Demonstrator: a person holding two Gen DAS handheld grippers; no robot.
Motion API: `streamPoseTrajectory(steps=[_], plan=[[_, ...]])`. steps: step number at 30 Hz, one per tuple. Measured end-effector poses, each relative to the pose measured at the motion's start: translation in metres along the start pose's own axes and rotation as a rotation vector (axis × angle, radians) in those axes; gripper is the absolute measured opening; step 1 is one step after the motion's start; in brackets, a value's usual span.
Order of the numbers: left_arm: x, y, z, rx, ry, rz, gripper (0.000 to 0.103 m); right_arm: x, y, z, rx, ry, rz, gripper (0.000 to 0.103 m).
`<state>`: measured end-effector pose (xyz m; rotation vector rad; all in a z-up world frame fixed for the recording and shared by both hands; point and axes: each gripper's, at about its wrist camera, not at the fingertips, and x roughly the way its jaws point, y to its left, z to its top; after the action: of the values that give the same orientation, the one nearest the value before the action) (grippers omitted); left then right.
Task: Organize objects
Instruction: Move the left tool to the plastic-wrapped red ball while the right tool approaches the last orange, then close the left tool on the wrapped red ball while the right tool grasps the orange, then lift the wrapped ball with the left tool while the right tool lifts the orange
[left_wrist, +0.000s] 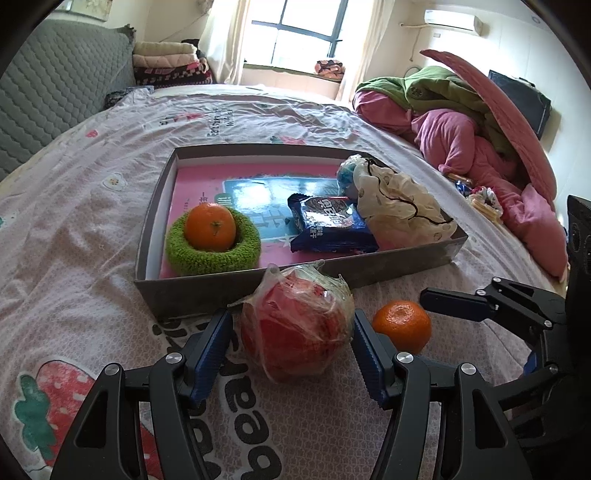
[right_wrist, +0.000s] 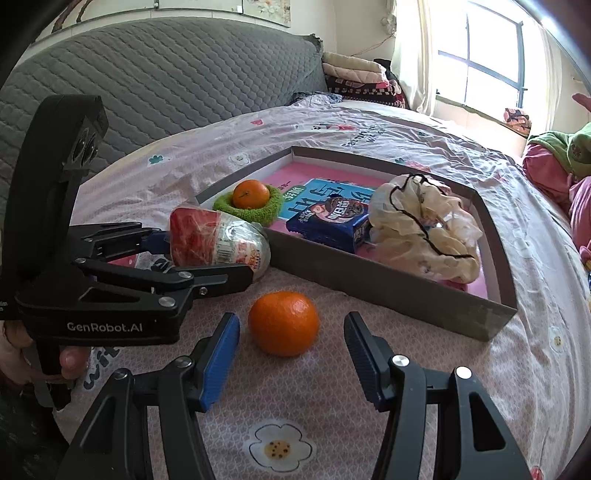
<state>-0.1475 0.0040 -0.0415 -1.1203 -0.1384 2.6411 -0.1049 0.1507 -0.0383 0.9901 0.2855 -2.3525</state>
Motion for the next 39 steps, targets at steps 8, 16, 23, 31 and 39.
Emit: streamPoseTrajectory(steps=[8,16,23,31,39], plan=[[0.004,-0.008,-0.001,0.03,0.009,0.024,0.059,0.006,0.006,-0.002,-0.025,0.013,0.006,0.041],[0.004,-0.013,-0.002,0.045,0.01,0.069,0.058,0.001,0.0,-0.002,-0.01,-0.003,0.018,0.041],[-0.002,-0.013,-0.001,0.039,-0.007,0.079,0.058,-0.001,-0.002,-0.002,-0.006,-0.011,0.012,0.041],[-0.012,-0.013,0.003,0.034,-0.035,0.092,0.058,-0.007,-0.002,0.0,-0.012,-0.034,0.003,0.041],[-0.035,-0.017,0.013,0.037,-0.09,0.102,0.058,-0.026,-0.01,0.012,-0.007,-0.111,-0.024,0.041]])
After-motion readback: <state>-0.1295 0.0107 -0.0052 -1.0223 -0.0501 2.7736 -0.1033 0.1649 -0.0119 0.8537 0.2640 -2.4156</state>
